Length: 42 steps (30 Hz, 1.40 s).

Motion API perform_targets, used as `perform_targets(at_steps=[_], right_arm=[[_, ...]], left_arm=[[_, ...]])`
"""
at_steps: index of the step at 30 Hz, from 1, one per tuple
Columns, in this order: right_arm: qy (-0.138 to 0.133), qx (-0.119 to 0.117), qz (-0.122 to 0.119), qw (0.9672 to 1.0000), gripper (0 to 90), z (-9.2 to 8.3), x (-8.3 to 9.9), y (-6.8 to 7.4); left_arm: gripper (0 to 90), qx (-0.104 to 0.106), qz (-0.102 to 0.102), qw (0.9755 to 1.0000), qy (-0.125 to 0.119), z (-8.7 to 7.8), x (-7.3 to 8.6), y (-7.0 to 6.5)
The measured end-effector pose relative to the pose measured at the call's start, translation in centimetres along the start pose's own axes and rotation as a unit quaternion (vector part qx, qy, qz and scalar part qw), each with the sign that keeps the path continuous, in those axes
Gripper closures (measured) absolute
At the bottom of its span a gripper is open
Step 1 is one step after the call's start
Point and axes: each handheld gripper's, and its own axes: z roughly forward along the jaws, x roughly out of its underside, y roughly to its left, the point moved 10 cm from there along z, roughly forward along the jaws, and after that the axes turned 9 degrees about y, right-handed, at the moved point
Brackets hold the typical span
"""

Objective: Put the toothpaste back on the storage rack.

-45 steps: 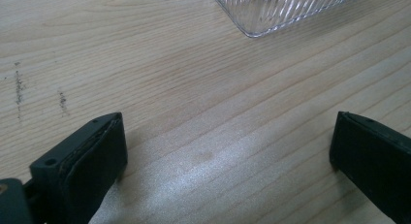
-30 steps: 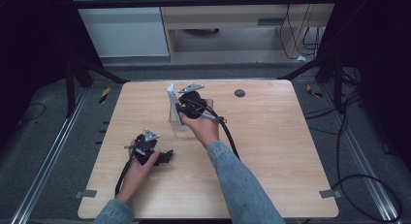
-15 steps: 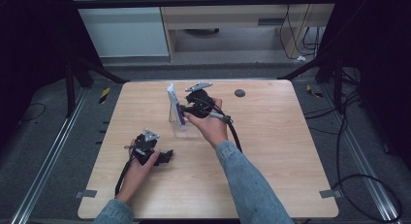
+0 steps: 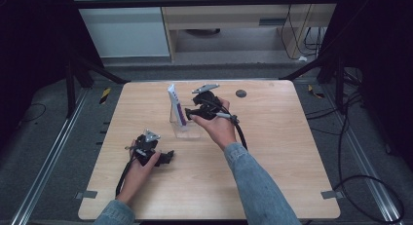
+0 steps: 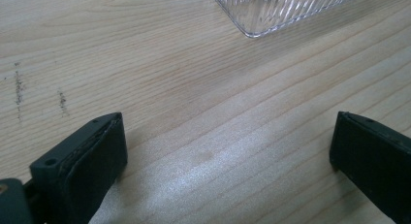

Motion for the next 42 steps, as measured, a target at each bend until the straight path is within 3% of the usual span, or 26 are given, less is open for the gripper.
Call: perform_targets(at_steps=[17,42], right_arm=[[0.006,0.003,-0.001,1.0000,12.1,-1.7,1.6,-2.2],[0.030,0.051,0.005,0.9982,12.7,-4.5,7.0,-7.9]], left_arm=[[0.0,0.000,-0.001,1.0000,0.000,0.0,0.0,0.0],[0.0,0.000,0.001,1.0000,0.001,0.0,0.0,0.0]])
